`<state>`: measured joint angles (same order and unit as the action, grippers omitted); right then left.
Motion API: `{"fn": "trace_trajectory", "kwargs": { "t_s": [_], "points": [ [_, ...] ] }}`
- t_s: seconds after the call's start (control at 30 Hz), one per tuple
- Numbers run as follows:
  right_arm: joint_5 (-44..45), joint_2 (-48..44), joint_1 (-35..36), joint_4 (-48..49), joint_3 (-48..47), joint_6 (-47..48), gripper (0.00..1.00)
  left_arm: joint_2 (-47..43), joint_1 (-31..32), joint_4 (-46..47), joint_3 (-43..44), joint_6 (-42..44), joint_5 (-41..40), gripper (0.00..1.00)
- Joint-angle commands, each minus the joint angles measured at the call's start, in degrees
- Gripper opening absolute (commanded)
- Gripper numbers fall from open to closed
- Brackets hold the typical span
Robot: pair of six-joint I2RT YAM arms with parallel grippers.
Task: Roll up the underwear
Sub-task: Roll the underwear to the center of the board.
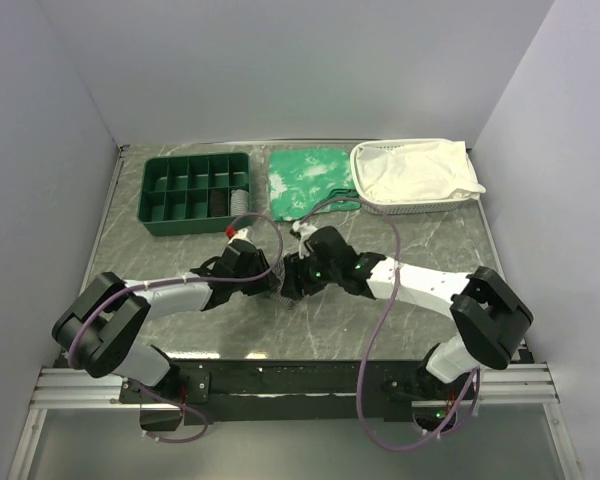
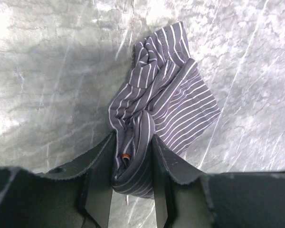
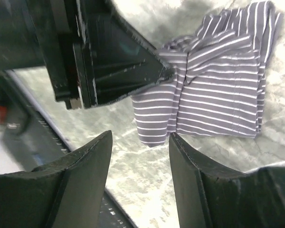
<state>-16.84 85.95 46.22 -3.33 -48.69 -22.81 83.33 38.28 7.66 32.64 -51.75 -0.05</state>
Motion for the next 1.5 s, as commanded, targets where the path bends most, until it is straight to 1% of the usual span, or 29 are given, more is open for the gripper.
{"fn": "trace_trajectory", "kwargs": {
  "t_s": [0.0, 0.23, 0.7, 0.83, 0.93, 0.97, 1.03, 1.07, 1.13, 1.17, 1.23, 1.27, 1.3, 1.37, 1.4, 1.43, 1.47],
  "points": [
    [13.8, -0.6, 3.9, -1.9, -0.1, 4.1, 0.59, 1.8, 0.5, -6.3, 2.1, 2.4, 1.6, 0.38],
    [16.0, 3.1, 7.0, -1.2, -1.6, 5.1, 0.59, 2.9, 0.6, -6.2, 2.4, 2.1, 2.4, 0.38],
    [12.3, 6.9, 7.5, 2.4, -2.2, 3.9, 0.59, 3.3, 0.5, -6.2, 2.9, 2.3, 3.0, 0.37],
    [10.5, 8.6, 7.4, 2.8, -3.0, 3.2, 0.55, 3.3, 0.6, -6.1, 2.8, 2.3, 3.0, 0.37],
    [10.0, 8.2, 7.3, 4.7, -1.7, 2.2, 0.48, 3.1, 0.5, -6.3, 2.7, 2.4, 3.1, 0.37],
    [10.0, 7.7, 7.3, 5.2, -1.2, 2.0, 0.43, 3.0, 0.5, -6.3, 2.6, 2.4, 3.1, 0.37],
    [9.6, 7.5, 7.0, 6.0, -0.5, 1.5, 0.41, 3.0, 0.6, -6.2, 2.6, 2.4, 3.2, 0.37],
    [9.5, 7.2, 7.0, 6.2, -0.3, 1.2, 0.36, 3.2, 0.5, -6.1, 2.6, 2.5, 3.4, 0.37],
    [8.9, 7.0, 6.7, 7.2, 0.6, 0.4, 0.31, 3.4, 0.5, -6.0, 2.8, 2.6, 3.3, 0.37],
    [7.8, 6.9, 6.6, 7.5, 1.0, 0.1, 0.24, 3.8, 0.5, -6.1, 2.8, 2.7, 3.3, 0.37],
    [6.5, 7.0, 5.9, 8.7, 1.9, -0.9, 0.17, 3.7, 0.5, -6.2, 2.9, 2.7, 3.2, 0.37],
    [4.2, 7.0, 5.5, 9.5, 2.5, -1.4, 0.13, 3.2, 0.6, -6.3, 2.8, 2.8, 3.3, 0.38],
    [3.1, 6.9, 4.9, 11.2, 3.8, -2.1, 0.11, 3.1, 0.6, -6.4, 2.7, 2.7, 2.8, 0.39],
    [0.6, 6.9, 2.8, 13.3, 5.3, -4.4, 0.08, 1.6, 0.5, -6.5, 2.3, 2.1, 2.0, 0.46],
    [-2.5, 6.9, 2.0, 15.4, 6.7, -5.0, 0.08, 1.0, 0.5, -6.4, 1.9, 1.7, 1.4, 0.51],
    [-4.1, 7.0, 1.2, 16.6, 7.5, -6.4, 0.07, 0.3, 0.5, -6.7, 1.9, 1.6, 0.9, 0.69],
    [-5.6, 7.5, -0.3, 17.8, 8.1, -7.1, 0.07, -0.4, 0.4, -7.0, 2.0, 1.8, 0.5, 0.72]
  ]
}}
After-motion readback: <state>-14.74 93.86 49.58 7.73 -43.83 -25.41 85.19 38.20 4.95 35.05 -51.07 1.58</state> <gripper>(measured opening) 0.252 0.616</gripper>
